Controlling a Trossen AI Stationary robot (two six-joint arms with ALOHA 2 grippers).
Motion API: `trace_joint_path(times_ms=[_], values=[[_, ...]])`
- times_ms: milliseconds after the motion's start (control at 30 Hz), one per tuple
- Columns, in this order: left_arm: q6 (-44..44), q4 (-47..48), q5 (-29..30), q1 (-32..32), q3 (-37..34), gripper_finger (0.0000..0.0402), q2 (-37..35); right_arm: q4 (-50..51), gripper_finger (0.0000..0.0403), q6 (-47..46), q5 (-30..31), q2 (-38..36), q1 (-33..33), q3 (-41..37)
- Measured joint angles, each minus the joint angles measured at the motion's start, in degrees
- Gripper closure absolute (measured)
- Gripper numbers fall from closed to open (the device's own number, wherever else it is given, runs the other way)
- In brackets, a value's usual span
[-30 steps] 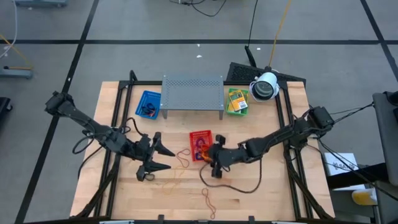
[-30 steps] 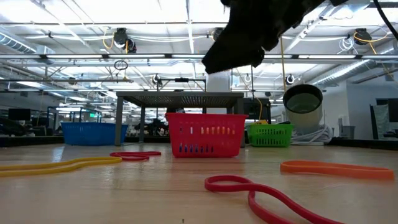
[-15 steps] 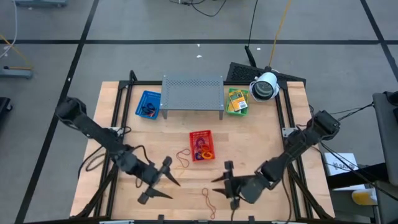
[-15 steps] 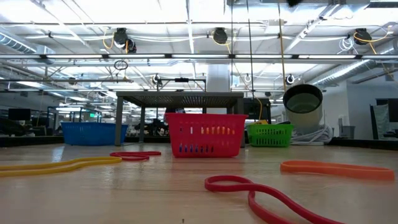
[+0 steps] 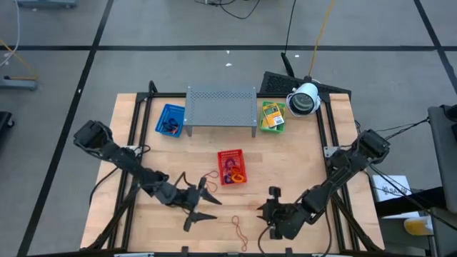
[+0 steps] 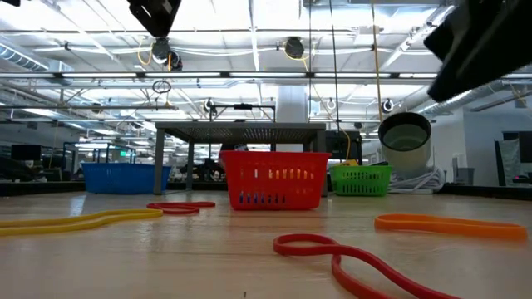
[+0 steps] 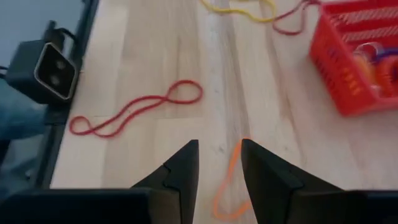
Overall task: Pick & Place Office Desk Supplies
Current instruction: Put the orange rubber band into the blue basket
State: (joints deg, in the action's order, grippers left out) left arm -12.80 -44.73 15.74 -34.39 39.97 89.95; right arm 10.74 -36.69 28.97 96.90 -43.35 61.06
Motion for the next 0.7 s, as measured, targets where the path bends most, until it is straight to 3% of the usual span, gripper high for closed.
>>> trace_joint_path(times_ms=[100,367,700], values=[[-0.83,-0.11,-0.04,0.6,0.04,0.016,0.0,-4.84,0.0295,0.69,-2.56,0.47,0.88,-2.83],[-0.89,0.05,-0.43,0.68,0.04,0.016,0.0,-19.0,0.0298,6.56,-2.14,0.53,2.84,-13.79],[0.23,0.07,-0.43,0.68,0.07,0.016,0.0,-52.23,0.0289,7.41,-5.28,0.49,3.13,-30.99]])
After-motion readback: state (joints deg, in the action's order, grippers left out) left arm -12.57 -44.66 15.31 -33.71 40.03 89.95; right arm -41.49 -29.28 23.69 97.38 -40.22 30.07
